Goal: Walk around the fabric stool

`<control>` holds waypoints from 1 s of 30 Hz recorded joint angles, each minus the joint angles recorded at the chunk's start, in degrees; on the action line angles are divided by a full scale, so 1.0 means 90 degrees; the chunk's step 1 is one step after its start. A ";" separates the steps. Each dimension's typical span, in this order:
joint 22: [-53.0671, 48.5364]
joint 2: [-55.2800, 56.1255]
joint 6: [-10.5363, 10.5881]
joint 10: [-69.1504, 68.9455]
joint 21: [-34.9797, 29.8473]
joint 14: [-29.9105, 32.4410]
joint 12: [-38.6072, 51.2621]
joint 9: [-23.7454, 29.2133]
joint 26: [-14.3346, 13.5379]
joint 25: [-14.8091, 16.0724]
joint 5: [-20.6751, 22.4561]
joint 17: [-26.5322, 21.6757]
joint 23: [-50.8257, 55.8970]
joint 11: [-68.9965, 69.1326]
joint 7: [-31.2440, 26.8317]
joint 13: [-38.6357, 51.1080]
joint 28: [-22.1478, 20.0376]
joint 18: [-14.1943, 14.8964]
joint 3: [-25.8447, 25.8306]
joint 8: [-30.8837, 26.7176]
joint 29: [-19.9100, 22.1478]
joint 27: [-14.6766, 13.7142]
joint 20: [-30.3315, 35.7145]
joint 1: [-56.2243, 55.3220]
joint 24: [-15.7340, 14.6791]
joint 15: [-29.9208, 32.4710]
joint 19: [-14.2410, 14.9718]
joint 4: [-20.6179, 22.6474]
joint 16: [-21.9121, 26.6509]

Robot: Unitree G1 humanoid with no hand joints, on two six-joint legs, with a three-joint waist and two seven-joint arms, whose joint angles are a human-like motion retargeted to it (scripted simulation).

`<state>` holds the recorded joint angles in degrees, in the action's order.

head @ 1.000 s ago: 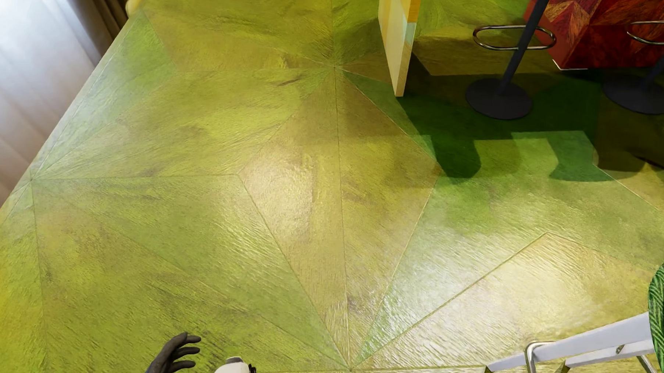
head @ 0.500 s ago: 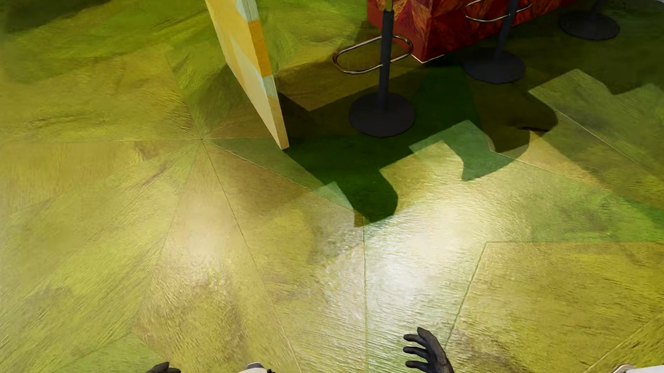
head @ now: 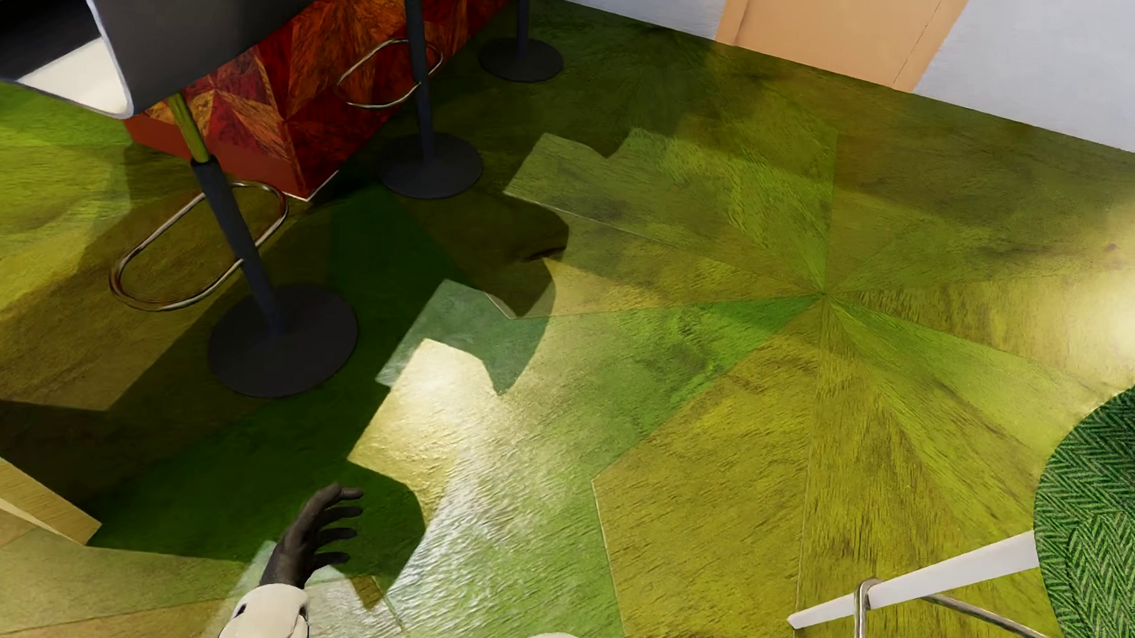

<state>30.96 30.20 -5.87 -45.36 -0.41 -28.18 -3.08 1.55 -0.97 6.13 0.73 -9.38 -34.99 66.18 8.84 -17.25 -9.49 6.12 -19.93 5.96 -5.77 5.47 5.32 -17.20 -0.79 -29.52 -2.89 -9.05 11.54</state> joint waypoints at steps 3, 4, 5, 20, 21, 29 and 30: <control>0.0390 -0.0225 0.0027 -0.2787 -0.0743 0.1529 0.0564 0.0035 -0.0817 -0.0253 -0.0098 -0.0200 -0.0921 -0.1241 -0.0822 -0.0205 0.0029 0.0414 0.0598 -0.0267 0.0824 0.0206 0.0280 -0.0908 0.0027 0.0098 -0.0253 0.0256 -0.0622; 0.0350 -0.0438 0.0399 -0.2944 -0.0594 0.1499 0.0056 0.0024 -0.0900 -0.0256 0.0088 -0.0217 -0.0915 -0.1324 -0.1149 -0.0166 0.0261 0.0492 0.1062 -0.0331 0.1077 0.0336 0.0386 -0.1540 0.0201 -0.0112 -0.0244 0.0396 -0.0530; 0.0640 -0.0737 0.0764 -0.2662 -0.0362 0.0813 -0.0620 0.0001 -0.0944 -0.0223 0.0268 -0.0191 -0.0515 -0.1493 -0.1356 0.0106 0.0553 0.0551 0.1356 -0.0464 0.1249 0.0515 0.0010 -0.2026 0.0442 -0.0287 -0.0220 0.0502 -0.0350; 0.1003 -0.0877 0.0699 -0.1336 -0.0397 0.0605 -0.0926 0.0133 -0.1030 0.0071 0.0504 0.0235 -0.0155 0.0565 -0.0906 0.0809 0.0596 0.0134 0.1155 -0.0629 0.1360 0.0804 -0.0330 -0.2206 0.0776 0.0230 -0.0284 0.0188 0.0440; 0.1020 -0.0431 0.0475 -0.1190 -0.0415 0.0379 -0.0817 0.0103 -0.0751 0.0176 0.0239 0.0168 -0.0247 0.1183 -0.0639 0.0739 0.0538 -0.0431 0.0996 -0.0453 0.1041 0.0671 -0.0478 -0.1798 0.0647 0.0853 -0.0192 0.0228 0.0564; 0.0825 -0.0323 0.0844 -0.0662 -0.0414 0.1236 -0.0258 0.0677 -0.0419 -0.1147 -0.0117 0.0014 0.0143 0.0172 -0.1060 0.0729 0.0611 0.0133 0.2035 -0.0035 0.0882 0.0565 -0.0537 -0.1894 0.0137 0.0920 0.0269 0.0926 0.0002; 0.0909 0.0088 0.0819 -0.0604 -0.0481 0.1090 -0.0521 0.0677 -0.0270 -0.1284 -0.0093 0.0091 0.0190 0.0779 -0.1014 0.0746 0.0664 -0.0478 0.2048 -0.0265 0.1010 0.0466 -0.0708 -0.1702 0.0301 0.1762 0.0441 0.1006 0.0212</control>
<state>39.14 30.99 1.51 -50.80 -4.74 -18.37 -7.78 7.64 -3.40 -5.43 -0.10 -8.56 -33.28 73.19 -0.28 -10.54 -3.51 1.82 -1.50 3.58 3.32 9.66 -1.06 -32.52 1.92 -13.66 1.07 0.00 13.46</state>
